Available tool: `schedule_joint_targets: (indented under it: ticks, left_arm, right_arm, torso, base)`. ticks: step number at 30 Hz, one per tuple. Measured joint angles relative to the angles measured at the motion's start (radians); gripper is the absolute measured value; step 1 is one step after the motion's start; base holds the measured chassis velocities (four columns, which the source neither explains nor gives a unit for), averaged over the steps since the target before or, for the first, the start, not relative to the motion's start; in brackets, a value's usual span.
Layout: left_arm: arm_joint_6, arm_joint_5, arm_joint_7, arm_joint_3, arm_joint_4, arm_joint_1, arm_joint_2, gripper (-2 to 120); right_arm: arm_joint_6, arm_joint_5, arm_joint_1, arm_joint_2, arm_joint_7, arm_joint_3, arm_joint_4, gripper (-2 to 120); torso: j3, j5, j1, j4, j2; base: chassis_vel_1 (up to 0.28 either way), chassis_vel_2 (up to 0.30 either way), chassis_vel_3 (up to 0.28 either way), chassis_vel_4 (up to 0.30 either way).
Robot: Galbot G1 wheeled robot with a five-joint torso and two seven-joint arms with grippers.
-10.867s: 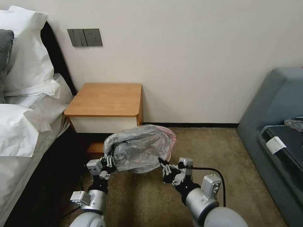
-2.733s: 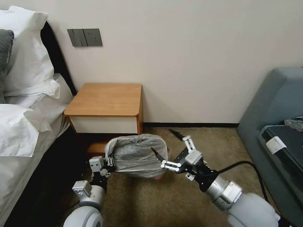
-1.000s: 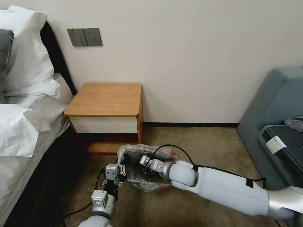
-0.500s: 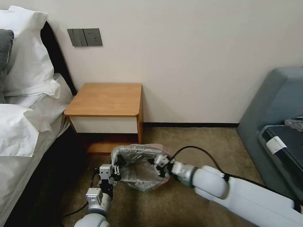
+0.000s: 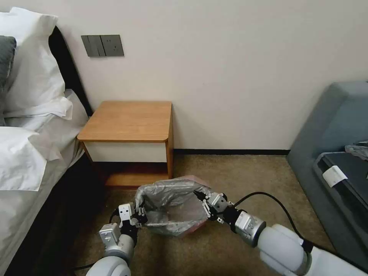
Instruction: Pick up the garbage bag from the table and place it over the trash can.
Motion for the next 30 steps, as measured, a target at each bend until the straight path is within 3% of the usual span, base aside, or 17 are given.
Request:
schedule_joint_targets:
  ticks: [2, 4, 6, 10, 16, 21, 23, 30]
  left_arm:
    - [0.024, -0.005, 0.019, 0.000, 0.002, -0.005, 0.003, 3]
    - [0.040, -0.011, 0.031, 0.001, 0.003, -0.005, 0.005, 3]
    - [0.079, -0.029, 0.061, 0.004, 0.007, -0.003, 0.011, 3]
    - [0.102, -0.035, 0.071, 0.005, 0.014, -0.004, 0.013, 3]
    - [0.117, -0.034, 0.088, 0.005, 0.042, -0.002, 0.017, 3]
    - [0.114, -0.033, 0.091, 0.007, 0.052, -0.003, 0.020, 6]
    - [0.111, -0.034, 0.096, 0.007, 0.060, -0.005, 0.020, 24]
    - [0.107, -0.027, 0.101, 0.006, 0.058, -0.004, 0.023, 49]
  right_arm:
    - [0.033, -0.038, -0.049, 0.081, -0.007, 0.063, 0.000, 30]
    - [0.043, -0.053, -0.073, 0.115, -0.010, 0.087, 0.000, 33]
    - [0.066, -0.078, -0.130, 0.174, -0.016, 0.133, -0.001, 46]
    - [0.093, -0.100, -0.171, 0.206, -0.022, 0.165, -0.010, 54]
    - [0.166, -0.154, -0.255, 0.282, -0.043, 0.229, -0.040, 82]
    - [0.182, -0.170, -0.275, 0.304, -0.049, 0.240, -0.049, 96]
    - [0.186, -0.177, -0.280, 0.315, -0.056, 0.240, -0.058, 100]
    - [0.187, -0.179, -0.274, 0.318, -0.063, 0.231, -0.071, 100]
  torso:
    - [0.000, 0.0000, 0.000, -0.0004, 0.000]
    - [0.000, 0.0001, 0.000, -0.0005, 0.000]
    - [0.000, -0.0002, 0.000, -0.0005, 0.000]
    - [0.000, -0.0001, 0.000, -0.0005, 0.000]
    - [0.000, 0.0000, 0.000, -0.0006, 0.000]
    - [0.000, 0.0002, 0.000, -0.0005, 0.000]
    - [0.000, 0.0002, 0.000, -0.0004, 0.000]
    - [0.000, 0.0000, 0.000, -0.0004, 0.000]
  base:
    - [0.000, 0.000, 0.000, 0.000]
    - [0.000, 0.000, 0.000, 0.000]
    - [0.000, 0.000, 0.000, 0.000]
    - [0.000, 0.000, 0.000, 0.000]
    - [0.000, 0.000, 0.000, 0.000]
    - [0.000, 0.000, 0.000, 0.000]
    - [0.000, 0.000, 0.000, 0.000]
    - [0.000, 0.000, 0.000, 0.000]
